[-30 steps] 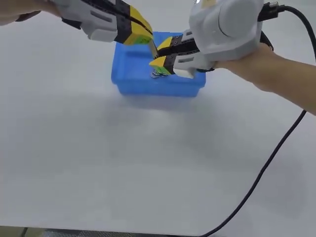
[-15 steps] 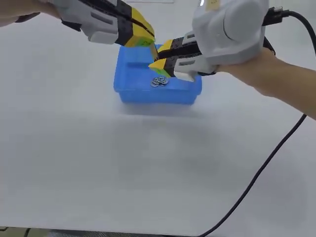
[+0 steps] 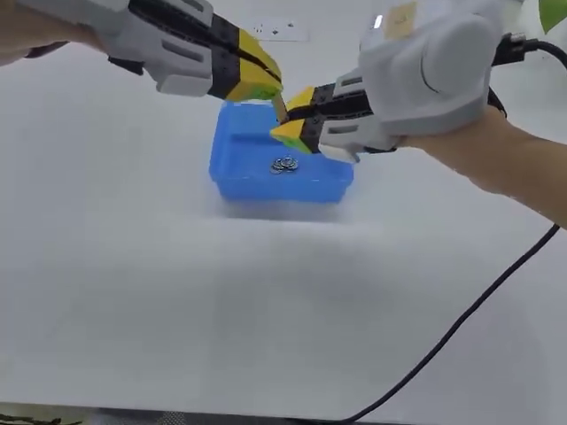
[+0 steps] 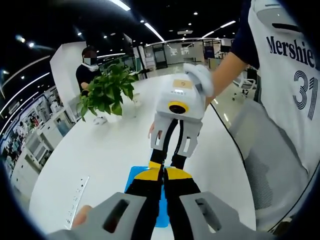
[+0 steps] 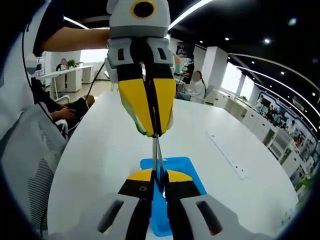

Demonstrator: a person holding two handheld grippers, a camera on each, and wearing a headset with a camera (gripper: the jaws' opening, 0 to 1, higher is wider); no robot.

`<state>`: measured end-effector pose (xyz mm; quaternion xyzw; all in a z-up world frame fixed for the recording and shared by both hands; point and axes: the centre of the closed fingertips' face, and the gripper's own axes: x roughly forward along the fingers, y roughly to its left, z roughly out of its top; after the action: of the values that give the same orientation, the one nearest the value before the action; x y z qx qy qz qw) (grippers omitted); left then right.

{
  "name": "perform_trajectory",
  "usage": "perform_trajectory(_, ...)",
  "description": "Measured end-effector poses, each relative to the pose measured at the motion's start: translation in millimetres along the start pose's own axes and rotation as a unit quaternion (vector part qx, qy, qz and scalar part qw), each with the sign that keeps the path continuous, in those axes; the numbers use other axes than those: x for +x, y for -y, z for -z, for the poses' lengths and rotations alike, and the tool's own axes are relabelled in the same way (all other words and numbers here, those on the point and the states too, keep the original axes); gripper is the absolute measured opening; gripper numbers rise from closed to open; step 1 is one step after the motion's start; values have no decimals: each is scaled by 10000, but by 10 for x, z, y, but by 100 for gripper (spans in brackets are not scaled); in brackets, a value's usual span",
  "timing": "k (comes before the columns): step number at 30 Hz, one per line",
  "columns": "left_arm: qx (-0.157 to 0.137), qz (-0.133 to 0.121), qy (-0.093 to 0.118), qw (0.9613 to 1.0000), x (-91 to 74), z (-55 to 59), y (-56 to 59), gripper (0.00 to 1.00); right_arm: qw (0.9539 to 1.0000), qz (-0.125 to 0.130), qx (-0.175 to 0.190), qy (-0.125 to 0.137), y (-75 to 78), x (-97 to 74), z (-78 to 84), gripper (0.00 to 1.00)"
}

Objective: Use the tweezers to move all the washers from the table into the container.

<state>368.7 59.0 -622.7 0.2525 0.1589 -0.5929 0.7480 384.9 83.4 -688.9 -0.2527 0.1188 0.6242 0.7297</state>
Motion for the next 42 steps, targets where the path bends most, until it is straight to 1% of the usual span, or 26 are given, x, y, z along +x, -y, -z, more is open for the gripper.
perform_trajectory(4, -80, -56, 78, 9999, -58, 0, 138, 5, 9999, -115, -74, -79, -175, -62, -22, 8)
perform_trajectory(7, -135, -58, 92, 9998, -71, 31, 251, 5, 9996, -180, -118, -167, -298, -116, -6, 8)
perform_trajectory(9, -187, -67, 80, 9998, -59, 73, 324, 5, 9993, -234, -138, -259, -385, -141, 30, 8)
perform_trajectory(10, -164, -73, 58, 9998, -46, 87, 363, 5, 9991, -258, -148, -296, -418, -148, 50, 8)
perform_trajectory(11, -130, -61, 60, 9999, -23, 96, 424, 5, 9990, -285, -136, -324, -452, -155, 67, 8)
perform_trajectory(12, -145, -26, 73, 9999, -5, 102, 467, 5, 9986, -351, -118, -382, -507, -162, 100, 8)
perform_trajectory(15, -199, -29, 4, 9998, 51, 189, 537, 5, 9971, -446, -215, -581, -605, -170, 190, 8)
perform_trajectory(18, -260, -35, -8, 9997, 82, 235, 569, 5, 9963, -480, -186, -685, -654, -175, 243, 8)
perform_trajectory(21, -280, -47, -62, 9996, 131, 295, 565, 6, 9953, -493, -197, -811, -657, -158, 307, 8)
perform_trajectory(22, -296, -60, -121, 9995, 162, 391, 556, 6, 9950, -502, -193, -840, -657, -148, 322, 8)
perform_trajectory(24, -328, -65, -194, 9993, 190, 482, 550, 7, 9939, -532, -209, -938, -657, -118, 369, 7)
perform_trajectory(27, -407, -87, -269, 9988, 229, 574, 554, 7, 9921, -610, -273, -1060, -676, -64, 426, 7)
perform_trajectory(28, -436, -49, -320, 9985, 236, 629, 560, 8, 9918, -632, -276, -1075, -680, -47, 436, 7)
perform_trajectory(32, -546, 31, -395, 9977, 273, 776, 571, 7, 9894, -764, -313, -1192, -706, 39, 514, 7)
perform_trajectory(36, -613, 123, -535, 9966, 329, 928, 589, 7, 9874, -897, -314, -1263, -727, 103, 583, 7)
perform_trajectory(37, -603, 131, -611, 9962, 344, 976, 589, 6, 9873, -916, -315, -1261, -727, 112, 592, 7)
perform_trajectory(38, -516, 97, -785, 9955, 352, 1065, 575, 5, 9875, -960, -259, -1224, -735, 128, 587, 7)
perform_trajectory(39, -499, 139, -793, 9955, 377, 1092, 584, 5, 9873, -969, -249, -1230, -736, 135, 598, 7)
perform_trajectory(42, -668, 228, -780, 9944, 436, 1171, 599, 5, 9854, -1042, -287, -1314, -744, 190, 691, 7)
